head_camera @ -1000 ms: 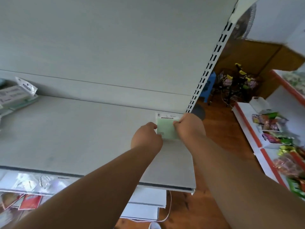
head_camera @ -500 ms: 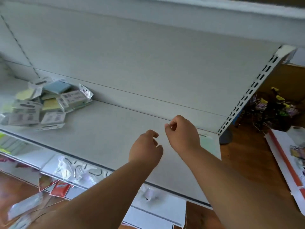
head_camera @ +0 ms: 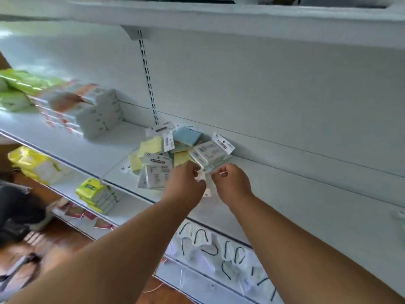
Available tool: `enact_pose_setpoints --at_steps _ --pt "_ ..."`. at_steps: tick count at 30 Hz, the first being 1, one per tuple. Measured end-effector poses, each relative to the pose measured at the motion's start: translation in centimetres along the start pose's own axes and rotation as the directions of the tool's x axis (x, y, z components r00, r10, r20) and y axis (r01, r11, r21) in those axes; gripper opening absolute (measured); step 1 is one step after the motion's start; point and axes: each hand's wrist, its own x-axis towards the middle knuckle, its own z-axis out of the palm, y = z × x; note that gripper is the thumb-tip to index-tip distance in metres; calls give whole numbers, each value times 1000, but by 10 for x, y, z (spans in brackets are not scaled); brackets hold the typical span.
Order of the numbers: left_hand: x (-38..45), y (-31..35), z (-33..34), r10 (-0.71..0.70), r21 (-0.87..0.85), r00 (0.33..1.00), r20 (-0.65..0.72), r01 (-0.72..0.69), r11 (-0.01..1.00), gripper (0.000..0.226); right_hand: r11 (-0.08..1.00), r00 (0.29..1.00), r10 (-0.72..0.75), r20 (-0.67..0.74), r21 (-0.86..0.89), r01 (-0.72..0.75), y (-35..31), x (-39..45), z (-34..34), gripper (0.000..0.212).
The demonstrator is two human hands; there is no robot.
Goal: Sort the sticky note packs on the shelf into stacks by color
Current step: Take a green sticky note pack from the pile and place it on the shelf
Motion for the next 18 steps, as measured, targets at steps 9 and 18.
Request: enact_pose_setpoints --at_steps 9,18 --pt "47 -20 -4 -56 -105 995 79 64 992 36 827 981 -139 137 -529 191 -21 65 23 51" --pt "57 -38 -3 9 -64 992 127 -1 998 56 882 952 -302 -55 -395 257 -17 46 26 29"
